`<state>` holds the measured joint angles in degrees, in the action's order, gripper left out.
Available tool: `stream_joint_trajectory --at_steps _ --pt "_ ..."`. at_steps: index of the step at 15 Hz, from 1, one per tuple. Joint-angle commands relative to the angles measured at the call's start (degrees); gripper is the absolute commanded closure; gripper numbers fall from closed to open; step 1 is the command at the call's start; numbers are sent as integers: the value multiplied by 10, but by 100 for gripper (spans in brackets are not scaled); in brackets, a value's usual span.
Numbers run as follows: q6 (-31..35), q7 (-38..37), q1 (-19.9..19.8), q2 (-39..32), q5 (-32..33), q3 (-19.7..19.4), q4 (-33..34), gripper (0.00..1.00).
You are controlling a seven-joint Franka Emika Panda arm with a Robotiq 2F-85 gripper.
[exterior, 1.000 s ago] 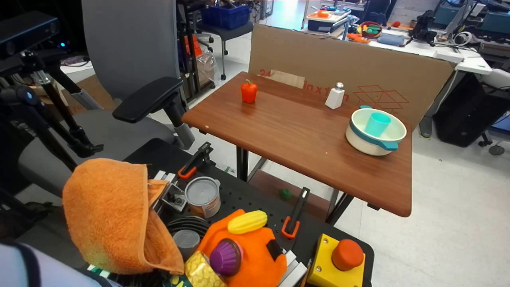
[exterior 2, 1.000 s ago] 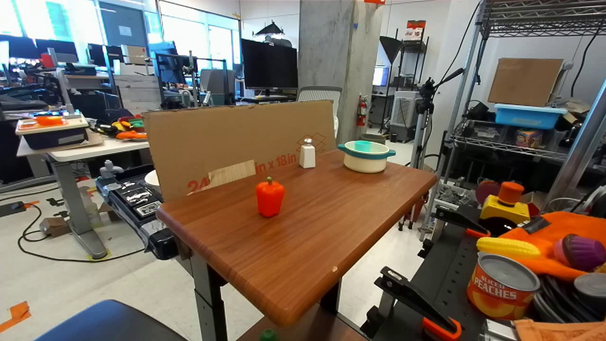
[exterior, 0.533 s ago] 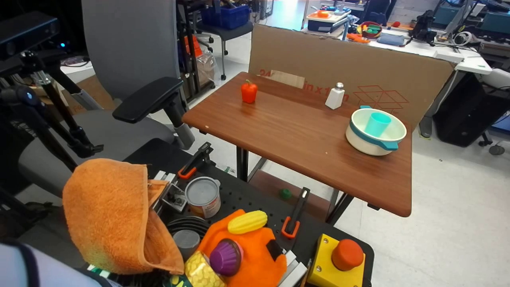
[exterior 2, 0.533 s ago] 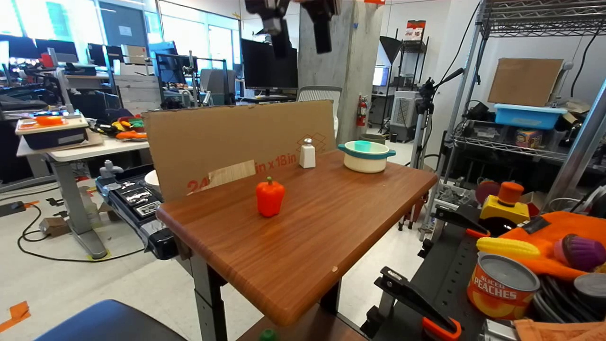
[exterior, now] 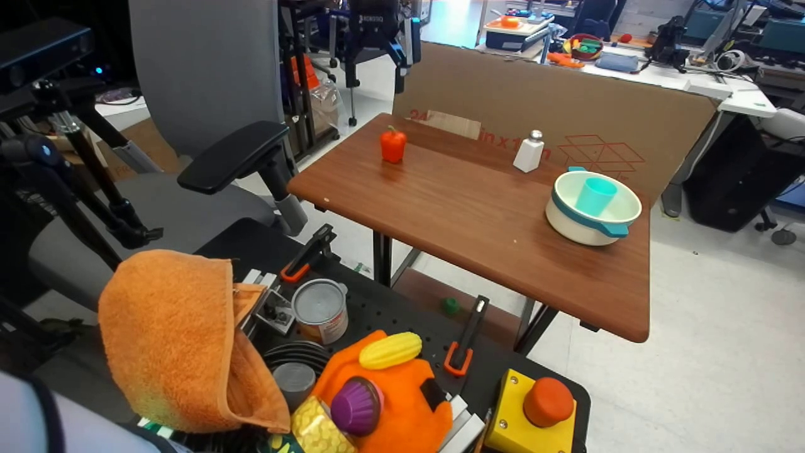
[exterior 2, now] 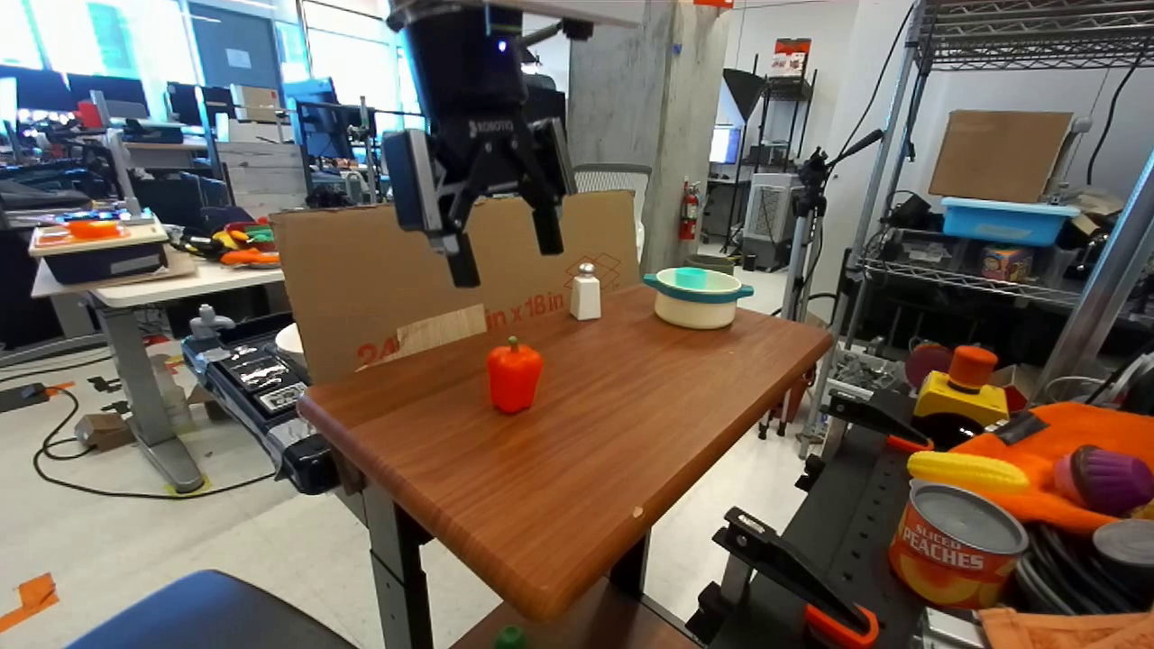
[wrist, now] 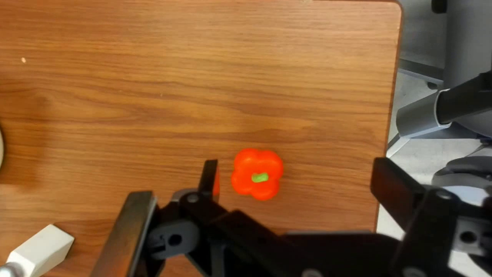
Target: Move the orange pepper to the right.
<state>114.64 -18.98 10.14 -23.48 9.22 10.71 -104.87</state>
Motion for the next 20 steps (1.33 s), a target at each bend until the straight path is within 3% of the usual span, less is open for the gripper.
stream_joint_trajectory --at_steps 1,11,18,19,20 --pt "-9 -12 27 -72 -12 -27 65 0" --pt "-43 -19 38 -162 -41 -58 151 0" --pt "-112 -47 40 -197 -52 -74 191 0" --pt "-116 -51 40 -201 -52 -75 196 25" --pt "-120 -55 41 -206 -51 -76 201 26"
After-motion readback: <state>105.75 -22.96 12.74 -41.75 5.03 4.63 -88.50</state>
